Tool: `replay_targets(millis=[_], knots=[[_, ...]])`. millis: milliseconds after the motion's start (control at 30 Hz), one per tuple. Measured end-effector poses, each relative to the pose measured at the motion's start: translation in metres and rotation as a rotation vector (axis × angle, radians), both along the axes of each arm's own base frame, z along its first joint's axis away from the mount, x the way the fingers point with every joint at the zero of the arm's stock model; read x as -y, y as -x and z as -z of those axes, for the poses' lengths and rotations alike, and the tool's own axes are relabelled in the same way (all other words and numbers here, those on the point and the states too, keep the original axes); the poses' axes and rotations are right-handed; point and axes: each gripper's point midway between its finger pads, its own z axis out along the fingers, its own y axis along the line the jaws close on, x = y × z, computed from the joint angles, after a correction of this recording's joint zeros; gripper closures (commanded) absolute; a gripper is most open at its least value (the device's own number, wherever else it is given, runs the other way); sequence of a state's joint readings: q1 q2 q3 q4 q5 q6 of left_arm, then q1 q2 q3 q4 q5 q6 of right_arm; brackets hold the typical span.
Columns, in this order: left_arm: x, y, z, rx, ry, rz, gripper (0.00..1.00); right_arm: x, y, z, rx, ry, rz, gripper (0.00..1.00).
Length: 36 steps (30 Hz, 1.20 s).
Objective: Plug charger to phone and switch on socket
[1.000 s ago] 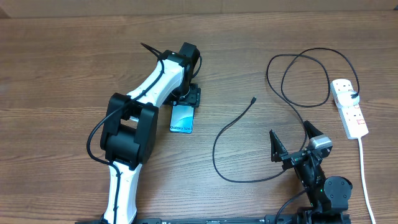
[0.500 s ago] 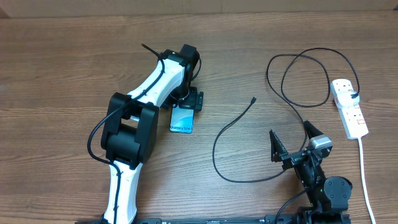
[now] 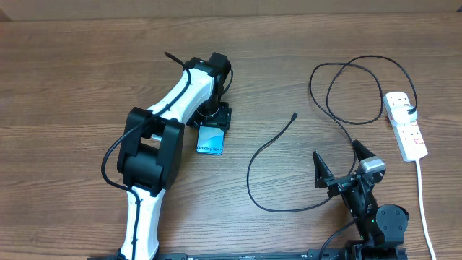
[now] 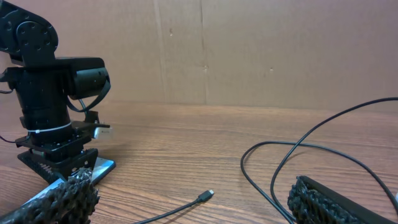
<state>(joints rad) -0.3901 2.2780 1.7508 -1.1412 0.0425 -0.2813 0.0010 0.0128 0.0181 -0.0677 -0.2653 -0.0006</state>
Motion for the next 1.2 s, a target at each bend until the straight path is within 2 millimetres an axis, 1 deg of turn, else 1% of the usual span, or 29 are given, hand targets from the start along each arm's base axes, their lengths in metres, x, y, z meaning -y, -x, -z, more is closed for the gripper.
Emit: replay_targets(millis=[333, 800, 1167, 1200], knots=[[0.002, -0.001, -0.003, -0.027, 0.078, -0.039, 0.25, 0.000, 0.000, 0.000, -0.001, 0.000, 0.000, 0.00], [0.032, 0.007, -0.010, -0.087, 0.255, -0.052, 0.24, 0.000, 0.000, 0.000, 0.000, 0.000, 0.000, 0.00], [0.036, 0.008, -0.011, -0.096, 0.283, -0.052, 0.23, 0.000, 0.000, 0.000, 0.000, 0.000, 0.000, 0.00], [0.036, 0.008, -0.011, -0.095, 0.283, -0.052, 0.21, 0.000, 0.000, 0.000, 0.000, 0.000, 0.000, 0.00]])
